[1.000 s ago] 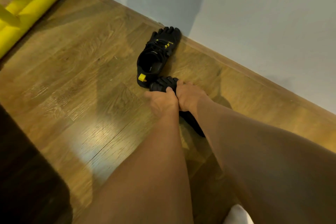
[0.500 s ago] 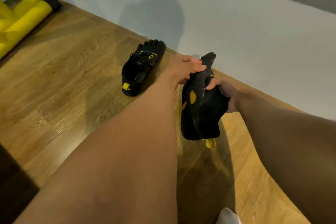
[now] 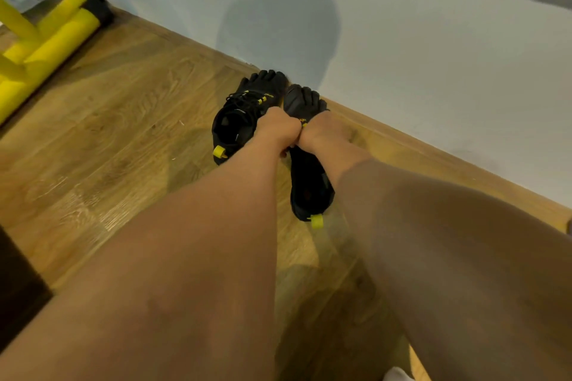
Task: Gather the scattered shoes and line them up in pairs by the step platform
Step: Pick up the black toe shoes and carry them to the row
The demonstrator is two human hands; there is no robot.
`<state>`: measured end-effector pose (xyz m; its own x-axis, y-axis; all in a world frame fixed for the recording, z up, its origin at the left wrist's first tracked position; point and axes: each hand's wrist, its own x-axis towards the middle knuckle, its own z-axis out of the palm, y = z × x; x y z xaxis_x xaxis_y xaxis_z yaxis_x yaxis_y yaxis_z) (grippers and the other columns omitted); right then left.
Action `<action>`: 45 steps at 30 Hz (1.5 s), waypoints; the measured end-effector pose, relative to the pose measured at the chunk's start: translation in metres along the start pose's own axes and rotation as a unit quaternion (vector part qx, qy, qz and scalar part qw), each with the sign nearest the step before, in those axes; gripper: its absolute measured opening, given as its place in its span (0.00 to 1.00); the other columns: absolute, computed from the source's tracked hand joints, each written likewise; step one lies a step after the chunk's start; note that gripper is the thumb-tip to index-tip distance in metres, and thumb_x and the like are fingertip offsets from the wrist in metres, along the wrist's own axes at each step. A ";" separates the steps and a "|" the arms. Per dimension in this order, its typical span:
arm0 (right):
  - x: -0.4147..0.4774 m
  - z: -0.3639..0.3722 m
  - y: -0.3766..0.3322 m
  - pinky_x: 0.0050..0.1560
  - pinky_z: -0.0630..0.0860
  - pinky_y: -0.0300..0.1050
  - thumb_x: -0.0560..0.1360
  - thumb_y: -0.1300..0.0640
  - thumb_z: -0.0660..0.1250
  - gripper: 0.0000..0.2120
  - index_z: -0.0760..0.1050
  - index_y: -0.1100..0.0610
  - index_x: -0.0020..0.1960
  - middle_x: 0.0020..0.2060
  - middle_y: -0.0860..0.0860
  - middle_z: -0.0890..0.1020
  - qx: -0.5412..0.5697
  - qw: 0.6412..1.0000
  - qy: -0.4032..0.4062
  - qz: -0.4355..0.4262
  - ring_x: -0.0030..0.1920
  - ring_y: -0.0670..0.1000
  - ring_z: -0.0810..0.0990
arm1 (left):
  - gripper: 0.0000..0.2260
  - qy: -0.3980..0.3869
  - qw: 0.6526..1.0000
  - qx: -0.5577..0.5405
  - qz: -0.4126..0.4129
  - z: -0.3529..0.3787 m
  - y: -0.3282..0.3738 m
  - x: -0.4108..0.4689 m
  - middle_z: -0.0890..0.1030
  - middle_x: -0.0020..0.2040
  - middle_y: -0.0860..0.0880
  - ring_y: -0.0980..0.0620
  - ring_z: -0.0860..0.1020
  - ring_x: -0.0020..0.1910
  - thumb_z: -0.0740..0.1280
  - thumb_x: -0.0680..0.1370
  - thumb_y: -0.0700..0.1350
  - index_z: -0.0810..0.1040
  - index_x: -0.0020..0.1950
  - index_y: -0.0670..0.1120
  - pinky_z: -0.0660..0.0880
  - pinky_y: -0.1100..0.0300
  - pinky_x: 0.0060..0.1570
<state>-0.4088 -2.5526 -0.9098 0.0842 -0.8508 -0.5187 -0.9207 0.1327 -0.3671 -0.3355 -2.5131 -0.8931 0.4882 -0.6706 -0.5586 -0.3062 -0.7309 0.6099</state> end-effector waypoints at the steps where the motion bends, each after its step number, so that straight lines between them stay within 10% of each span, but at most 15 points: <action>1: 0.001 0.004 -0.005 0.49 0.75 0.52 0.73 0.52 0.67 0.25 0.66 0.57 0.67 0.56 0.56 0.76 0.006 1.000 0.006 0.012 0.53 0.57 0.76 | 0.05 0.010 1.000 0.016 0.010 -0.005 -0.002 0.005 0.80 0.45 0.39 0.42 0.80 0.40 0.61 0.74 0.38 0.74 0.47 0.39 0.81 0.52 0.38; 4: 0.005 0.015 -0.018 0.59 0.73 0.56 0.73 0.51 0.68 0.36 0.55 0.58 0.74 0.65 0.60 0.70 0.028 0.999 0.003 0.025 0.61 0.61 0.72 | 0.04 0.055 0.987 0.132 0.071 -0.017 -0.010 0.018 0.79 0.53 0.40 0.44 0.76 0.45 0.62 0.75 0.41 0.74 0.45 0.42 0.73 0.53 0.45; 8: 0.003 0.029 -0.025 0.60 0.71 0.57 0.69 0.43 0.71 0.46 0.51 0.58 0.76 0.67 0.61 0.66 0.033 0.999 -0.004 0.029 0.65 0.62 0.68 | 0.20 0.151 0.920 0.338 0.131 -0.026 -0.023 0.035 0.66 0.69 0.41 0.38 0.62 0.69 0.66 0.74 0.44 0.71 0.66 0.47 0.58 0.39 0.67; 15: 0.003 0.055 -0.020 0.58 0.69 0.59 0.67 0.44 0.73 0.49 0.49 0.58 0.77 0.70 0.62 0.61 0.024 0.998 -0.020 0.056 0.66 0.62 0.64 | 0.35 0.140 0.941 0.307 0.037 -0.031 -0.055 0.062 0.60 0.70 0.39 0.33 0.66 0.63 0.72 0.72 0.46 0.57 0.72 0.52 0.71 0.41 0.49; 21: 0.003 0.049 -0.018 0.60 0.68 0.60 0.68 0.45 0.73 0.47 0.51 0.56 0.76 0.70 0.61 0.61 0.051 0.995 -0.022 0.078 0.66 0.62 0.65 | 0.34 0.148 0.984 -0.088 0.044 -0.044 -0.058 0.067 0.74 0.64 0.45 0.43 0.74 0.61 0.72 0.69 0.35 0.66 0.72 0.52 0.73 0.51 0.58; 24: 0.002 0.043 -0.012 0.62 0.71 0.58 0.67 0.46 0.73 0.43 0.55 0.56 0.75 0.67 0.59 0.66 0.094 0.991 -0.028 0.086 0.64 0.62 0.68 | 0.26 0.084 0.931 -0.350 -0.059 -0.070 -0.072 0.052 0.81 0.54 0.47 0.44 0.80 0.53 0.74 0.67 0.34 0.76 0.62 0.50 0.79 0.48 0.52; 30: -0.003 0.022 0.005 0.53 0.76 0.51 0.64 0.56 0.70 0.35 0.64 0.60 0.69 0.53 0.55 0.73 0.260 0.958 -0.084 0.082 0.50 0.58 0.73 | 0.11 -0.065 0.879 -0.454 -0.132 -0.101 -0.115 0.024 0.85 0.48 0.46 0.45 0.85 0.44 0.66 0.69 0.41 0.86 0.46 0.44 0.78 0.55 0.40; 35: -0.008 0.009 0.013 0.52 0.77 0.52 0.61 0.57 0.70 0.27 0.68 0.62 0.58 0.52 0.57 0.75 0.268 0.957 -0.085 0.074 0.47 0.57 0.75 | 0.10 -0.088 0.908 -0.383 -0.146 -0.104 -0.104 0.013 0.86 0.41 0.45 0.45 0.85 0.36 0.66 0.68 0.43 0.86 0.34 0.44 0.79 0.58 0.33; 45: -0.010 0.003 0.011 0.59 0.75 0.55 0.68 0.45 0.73 0.37 0.62 0.58 0.70 0.62 0.58 0.74 0.073 0.997 -0.006 0.017 0.59 0.61 0.75 | 0.33 0.025 0.993 0.082 0.087 -0.058 -0.082 0.015 0.74 0.56 0.48 0.47 0.72 0.52 0.77 0.64 0.43 0.70 0.67 0.52 0.70 0.59 0.44</action>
<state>-0.4183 -2.5409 -0.9103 0.0594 -0.8391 -0.5407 -0.8581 0.2338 -0.4572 -0.2558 -2.4560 -0.9188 0.4545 -0.7843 -0.4222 -0.5157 -0.6182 0.5932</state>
